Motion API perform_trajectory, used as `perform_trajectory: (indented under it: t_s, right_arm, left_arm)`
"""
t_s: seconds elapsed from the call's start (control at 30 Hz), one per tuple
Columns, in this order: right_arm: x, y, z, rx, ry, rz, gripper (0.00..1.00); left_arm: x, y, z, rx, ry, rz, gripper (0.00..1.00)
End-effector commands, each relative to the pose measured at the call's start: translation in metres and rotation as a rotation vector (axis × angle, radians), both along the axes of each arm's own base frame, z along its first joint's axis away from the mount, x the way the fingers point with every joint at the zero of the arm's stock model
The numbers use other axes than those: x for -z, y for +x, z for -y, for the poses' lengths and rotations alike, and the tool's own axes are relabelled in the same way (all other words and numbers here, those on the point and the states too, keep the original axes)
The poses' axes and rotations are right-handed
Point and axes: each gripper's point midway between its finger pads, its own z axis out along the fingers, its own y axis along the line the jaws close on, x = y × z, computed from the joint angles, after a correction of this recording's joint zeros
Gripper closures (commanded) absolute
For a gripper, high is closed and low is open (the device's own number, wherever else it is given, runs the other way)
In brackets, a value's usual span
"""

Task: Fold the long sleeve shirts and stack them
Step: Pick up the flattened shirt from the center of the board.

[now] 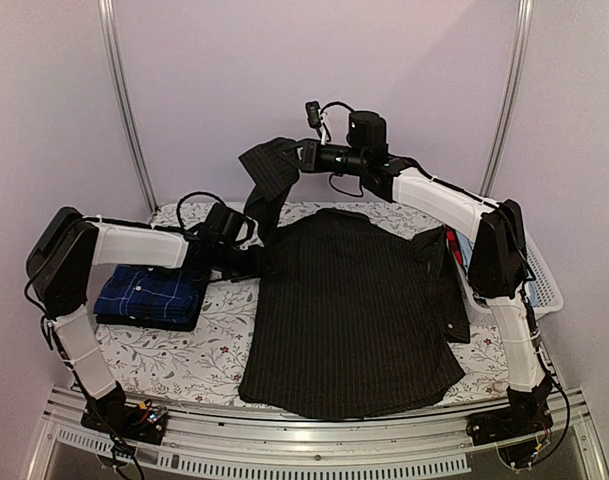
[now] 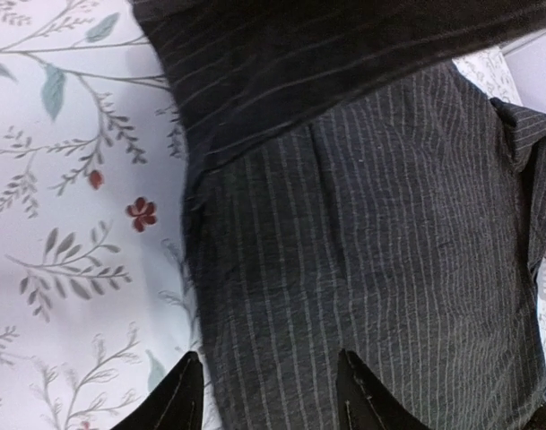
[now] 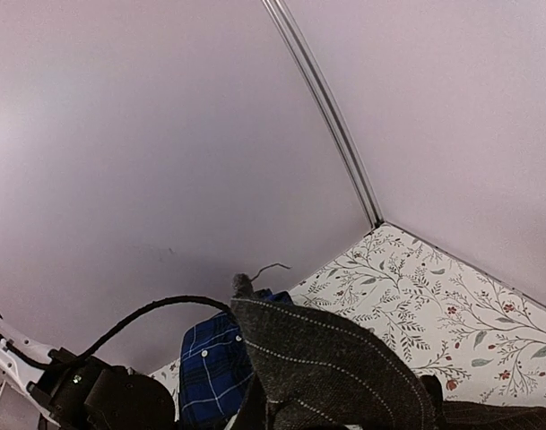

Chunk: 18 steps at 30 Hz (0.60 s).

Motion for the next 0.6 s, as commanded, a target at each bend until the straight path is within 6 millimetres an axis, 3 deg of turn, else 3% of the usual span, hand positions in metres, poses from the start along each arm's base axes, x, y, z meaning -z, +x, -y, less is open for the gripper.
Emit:
perform_trajectory:
  t_s: [0.0, 0.13, 0.23, 0.43, 0.57]
  right_arm:
    - [-0.005, -0.009, 0.001, -0.055, -0.011, 0.021, 1.0]
    - [0.022, -0.018, 0.005, -0.078, -0.059, -0.043, 1.0]
    - [0.039, -0.018, 0.017, -0.017, -0.118, -0.082, 1.0]
    - [0.058, -0.009, 0.042, 0.079, -0.213, -0.118, 1.0]
    - [0.097, 0.001, 0.05, 0.15, -0.309, -0.2, 1.0]
  left_arm:
    - [-0.025, 0.005, -0.034, -0.111, -0.046, 0.063, 0.5]
    - [-0.031, -0.001, -0.048, -0.133, -0.068, 0.062, 0.5]
    - [-0.027, -0.013, -0.047, -0.094, -0.071, 0.024, 0.5]
    - [-0.005, -0.069, -0.039, -0.003, -0.055, -0.101, 0.5]
    - [0.008, -0.103, -0.032, 0.046, -0.042, -0.174, 0.51]
